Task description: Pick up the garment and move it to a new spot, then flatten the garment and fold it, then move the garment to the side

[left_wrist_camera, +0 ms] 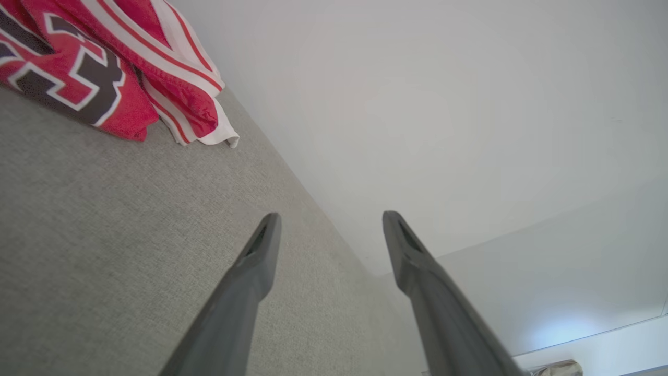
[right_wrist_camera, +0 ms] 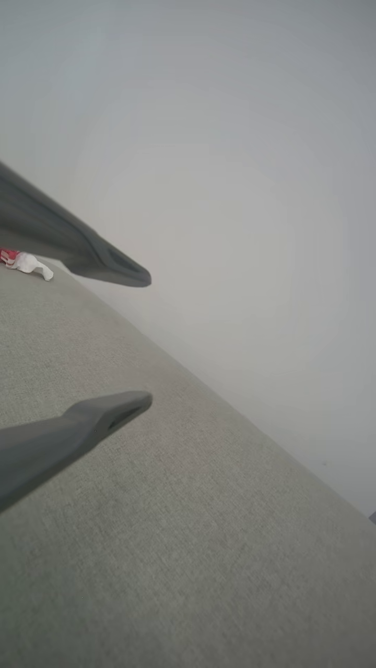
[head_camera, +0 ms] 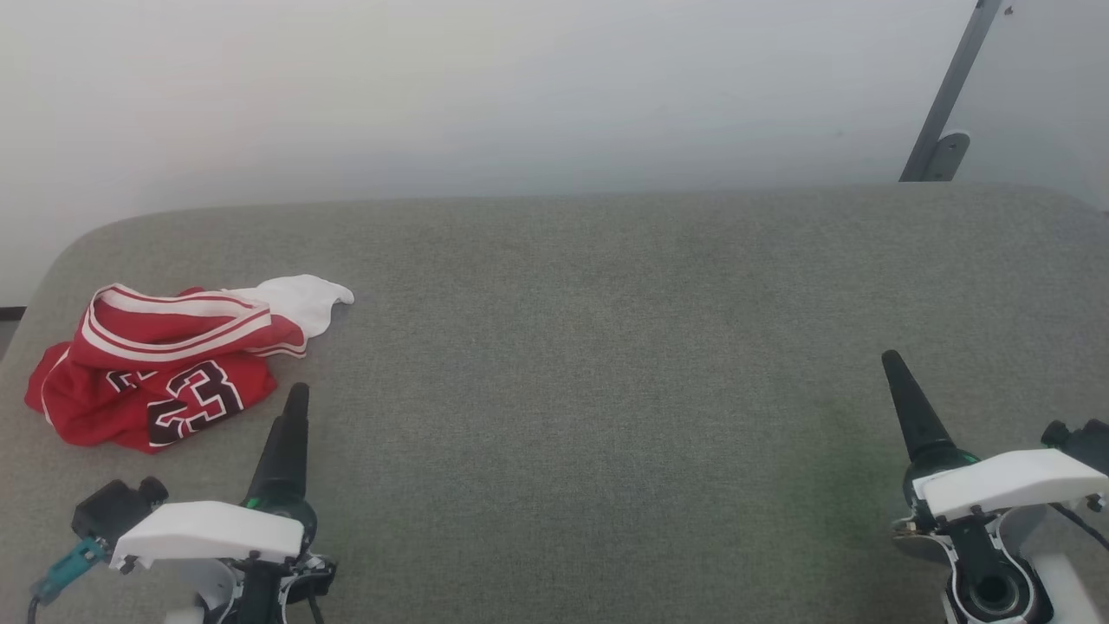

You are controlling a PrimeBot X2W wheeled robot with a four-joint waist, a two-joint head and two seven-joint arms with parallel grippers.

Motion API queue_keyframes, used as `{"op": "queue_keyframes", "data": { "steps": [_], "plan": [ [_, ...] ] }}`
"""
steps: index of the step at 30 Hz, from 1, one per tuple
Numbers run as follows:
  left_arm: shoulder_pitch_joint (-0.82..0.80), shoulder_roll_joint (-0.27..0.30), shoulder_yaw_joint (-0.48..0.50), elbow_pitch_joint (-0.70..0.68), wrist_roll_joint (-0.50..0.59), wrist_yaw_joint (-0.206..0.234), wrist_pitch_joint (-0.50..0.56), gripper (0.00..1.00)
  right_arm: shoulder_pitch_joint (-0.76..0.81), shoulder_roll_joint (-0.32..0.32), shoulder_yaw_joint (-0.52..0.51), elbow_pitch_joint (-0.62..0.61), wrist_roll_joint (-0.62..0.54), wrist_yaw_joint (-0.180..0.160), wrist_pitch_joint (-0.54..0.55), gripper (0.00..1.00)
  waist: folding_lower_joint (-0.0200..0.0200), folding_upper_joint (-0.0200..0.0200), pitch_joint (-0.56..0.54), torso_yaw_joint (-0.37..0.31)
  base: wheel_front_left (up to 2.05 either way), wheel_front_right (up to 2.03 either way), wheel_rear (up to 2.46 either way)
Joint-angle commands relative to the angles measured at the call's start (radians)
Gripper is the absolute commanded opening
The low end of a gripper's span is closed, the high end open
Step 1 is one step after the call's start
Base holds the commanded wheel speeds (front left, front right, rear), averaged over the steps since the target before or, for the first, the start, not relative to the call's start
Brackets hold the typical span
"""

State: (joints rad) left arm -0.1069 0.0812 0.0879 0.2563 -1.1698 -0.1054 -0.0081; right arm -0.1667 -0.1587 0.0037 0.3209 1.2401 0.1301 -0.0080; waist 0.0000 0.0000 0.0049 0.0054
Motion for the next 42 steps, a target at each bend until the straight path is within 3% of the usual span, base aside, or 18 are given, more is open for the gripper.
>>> {"op": "queue_keyframes", "data": {
  "steps": [1, 17, 42],
  "plan": [
    [-0.029, 0.009, -0.005, -0.018, 0.066, 0.006, -0.014, 1.0, -0.034, -0.012, 0.007, -0.012, -0.056, 0.0, -0.014, 1.0, 0.0, 0.0, 0.0, 0.0, 0.0, 0.0, 0.0],
    [-0.026, 0.05, -0.063, -0.039, 0.4, 0.066, -0.071, 1.0, -0.072, -0.034, 0.016, 0.013, -0.396, 0.0, -0.071, 1.0, 0.0, 0.0, 0.003, 0.001, 0.0, 0.0, 0.0],
    [-0.033, 0.089, -0.118, -0.014, 0.671, 0.102, -0.142, 1.0, -0.103, -0.07, 0.044, 0.052, -0.686, 0.001, -0.142, 1.0, 0.0, 0.0, 0.001, 0.004, 0.0, 0.0, 0.0]
  ]
}}
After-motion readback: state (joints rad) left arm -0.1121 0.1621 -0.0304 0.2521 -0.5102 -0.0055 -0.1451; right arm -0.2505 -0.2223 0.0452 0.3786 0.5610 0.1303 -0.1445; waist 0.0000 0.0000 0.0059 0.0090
